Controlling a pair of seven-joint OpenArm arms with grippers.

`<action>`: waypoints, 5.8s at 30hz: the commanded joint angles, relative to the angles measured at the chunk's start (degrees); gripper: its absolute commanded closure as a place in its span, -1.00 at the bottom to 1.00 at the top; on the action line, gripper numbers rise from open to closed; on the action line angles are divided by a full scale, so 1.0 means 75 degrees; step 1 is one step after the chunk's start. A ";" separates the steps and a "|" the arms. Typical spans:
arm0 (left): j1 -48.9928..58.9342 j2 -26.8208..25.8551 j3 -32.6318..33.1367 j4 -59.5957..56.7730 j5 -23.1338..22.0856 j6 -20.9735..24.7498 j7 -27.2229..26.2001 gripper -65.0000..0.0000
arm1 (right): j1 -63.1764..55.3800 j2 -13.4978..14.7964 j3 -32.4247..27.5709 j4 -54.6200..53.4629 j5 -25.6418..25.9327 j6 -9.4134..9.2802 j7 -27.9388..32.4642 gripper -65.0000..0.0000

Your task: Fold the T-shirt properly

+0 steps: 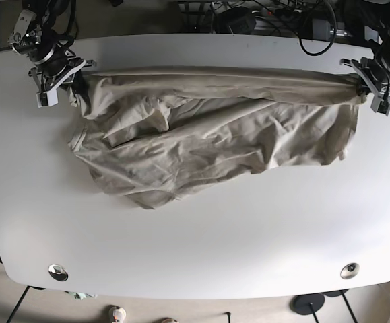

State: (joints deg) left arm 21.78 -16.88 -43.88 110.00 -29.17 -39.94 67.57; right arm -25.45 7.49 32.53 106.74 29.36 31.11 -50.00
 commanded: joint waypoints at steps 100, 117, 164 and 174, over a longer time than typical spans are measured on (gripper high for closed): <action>-1.0377 -0.0544 0.2375 -0.5002 0.0847 -0.0008 -0.0271 1.00 | 1.0245 0.2512 -0.2058 -0.3876 0.0041 -0.0005 -0.0923 0.95; -0.5454 -0.0615 0.0898 -0.2270 0.0765 -0.0008 0.0538 1.00 | 0.4454 0.1704 -0.0265 -0.0488 0.1107 0.0206 -0.1521 0.95; -0.2886 -0.0521 0.0160 -0.0582 0.0824 -0.0008 0.1147 -0.15 | 0.1419 0.1129 0.0216 -0.0359 0.2256 0.1085 -0.1123 -1.00; -0.3730 -0.0369 0.1988 -0.0700 0.0847 0.0725 -0.1045 -0.15 | 0.4982 0.1106 -0.0335 -0.3817 0.0017 0.1132 -0.0912 -1.00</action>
State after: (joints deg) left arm -5.76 -18.59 -28.32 103.42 -22.72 -34.30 60.27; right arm 11.70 14.92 29.80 75.66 28.21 39.05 -57.28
